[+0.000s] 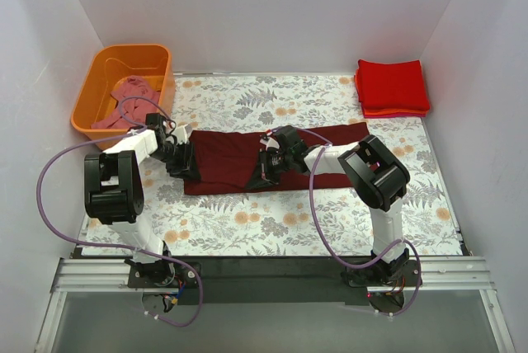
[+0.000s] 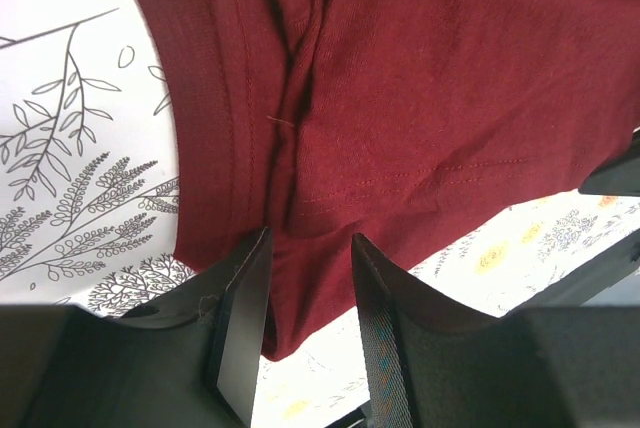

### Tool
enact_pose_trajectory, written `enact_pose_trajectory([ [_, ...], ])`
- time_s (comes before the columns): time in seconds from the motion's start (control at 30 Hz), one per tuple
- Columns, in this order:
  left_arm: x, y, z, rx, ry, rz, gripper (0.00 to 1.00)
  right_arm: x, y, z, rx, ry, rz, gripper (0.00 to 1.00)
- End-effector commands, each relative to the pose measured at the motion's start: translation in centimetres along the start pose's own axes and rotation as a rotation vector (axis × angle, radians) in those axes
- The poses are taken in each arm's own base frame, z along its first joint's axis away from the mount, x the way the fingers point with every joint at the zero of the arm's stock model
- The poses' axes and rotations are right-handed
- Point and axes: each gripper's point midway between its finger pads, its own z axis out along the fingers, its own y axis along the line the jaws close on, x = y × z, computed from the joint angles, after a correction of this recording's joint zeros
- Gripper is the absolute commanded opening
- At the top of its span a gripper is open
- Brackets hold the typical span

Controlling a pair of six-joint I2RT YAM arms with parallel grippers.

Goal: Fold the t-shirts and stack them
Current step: Fold the tshirt

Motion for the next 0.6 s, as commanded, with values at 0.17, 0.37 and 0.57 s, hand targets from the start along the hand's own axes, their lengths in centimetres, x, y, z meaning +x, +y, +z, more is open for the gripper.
enact_pose_trajectory([
  [0.17,-1.2,-0.1,0.0,-0.012,-0.014,0.029,0.36,-0.8,0.9,0.1,-0.036,-0.008,-0.027,0.01],
  [0.37,-1.0,-0.3,0.6,-0.015,0.005,0.043,0.34,-0.9,1.1,0.1,-0.043,-0.008,-0.032,0.01],
  [0.57,-2.2,-0.7,-0.2,-0.021,-0.030,0.064,0.17,-1.3,2.0,-0.2,-0.062,-0.013,-0.055,0.01],
])
